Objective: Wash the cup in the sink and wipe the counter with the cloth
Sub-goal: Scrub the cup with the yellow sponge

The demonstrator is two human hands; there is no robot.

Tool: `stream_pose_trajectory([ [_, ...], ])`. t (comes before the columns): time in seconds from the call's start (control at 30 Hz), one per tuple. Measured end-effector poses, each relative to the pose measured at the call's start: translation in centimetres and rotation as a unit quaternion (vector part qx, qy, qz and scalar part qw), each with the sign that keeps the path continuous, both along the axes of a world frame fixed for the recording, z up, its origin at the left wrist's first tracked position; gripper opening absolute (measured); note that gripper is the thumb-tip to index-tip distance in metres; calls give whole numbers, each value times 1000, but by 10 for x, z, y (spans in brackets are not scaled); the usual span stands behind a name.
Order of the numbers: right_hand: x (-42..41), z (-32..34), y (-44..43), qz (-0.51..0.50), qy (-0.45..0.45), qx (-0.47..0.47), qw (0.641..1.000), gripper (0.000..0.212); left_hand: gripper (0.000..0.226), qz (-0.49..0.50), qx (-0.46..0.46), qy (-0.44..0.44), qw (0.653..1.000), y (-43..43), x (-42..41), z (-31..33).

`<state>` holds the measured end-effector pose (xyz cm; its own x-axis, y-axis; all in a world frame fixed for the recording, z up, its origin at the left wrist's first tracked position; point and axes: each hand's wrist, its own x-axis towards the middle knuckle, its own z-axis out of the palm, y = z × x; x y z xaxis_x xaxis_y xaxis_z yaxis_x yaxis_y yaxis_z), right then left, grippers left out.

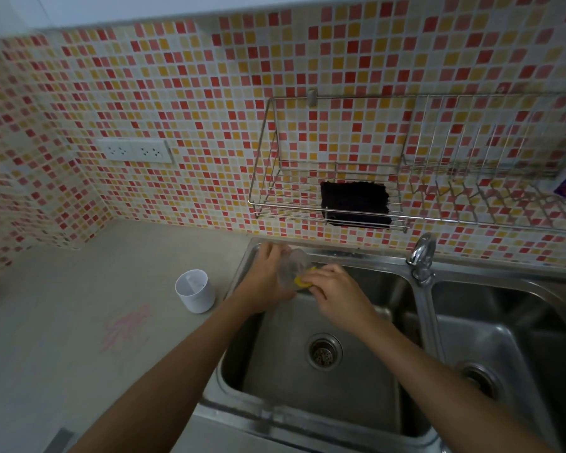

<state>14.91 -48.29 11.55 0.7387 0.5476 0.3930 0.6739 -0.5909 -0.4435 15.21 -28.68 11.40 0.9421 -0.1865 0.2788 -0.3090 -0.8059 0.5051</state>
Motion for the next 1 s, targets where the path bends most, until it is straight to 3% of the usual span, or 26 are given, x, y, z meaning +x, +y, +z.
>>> stream_pose_trajectory([
  [0.1,1,-7,5,-8,133,39,990,30,74,7,77,3,997,2,6,-3],
  [0.2,9,-12,3,20,118,-22,993,30,74,9,115,13,993,0,5,-8],
  [0.3,21,-9,-4,65,-39,-156,985,40,72,-35,112,12,993,-2,8,-10],
  [0.4,28,-11,-11,46,-99,-153,982,44,70,-37,98,23,994,-3,16,-7],
  [0.47,21,-19,-8,20,-36,-79,996,42,70,-37,107,20,993,-2,18,-5],
  [0.53,10,-24,-4,-4,100,10,995,34,71,-38,110,32,993,-1,18,-6],
  [0.6,5,-24,-3,9,147,2,989,31,72,-48,116,45,991,0,14,-9],
  [0.77,16,-7,-12,74,-47,-159,983,53,80,-62,102,66,991,0,5,-7],
  [1.0,1,-11,-9,81,-96,-130,984,42,85,-74,66,82,992,12,-2,0],
])
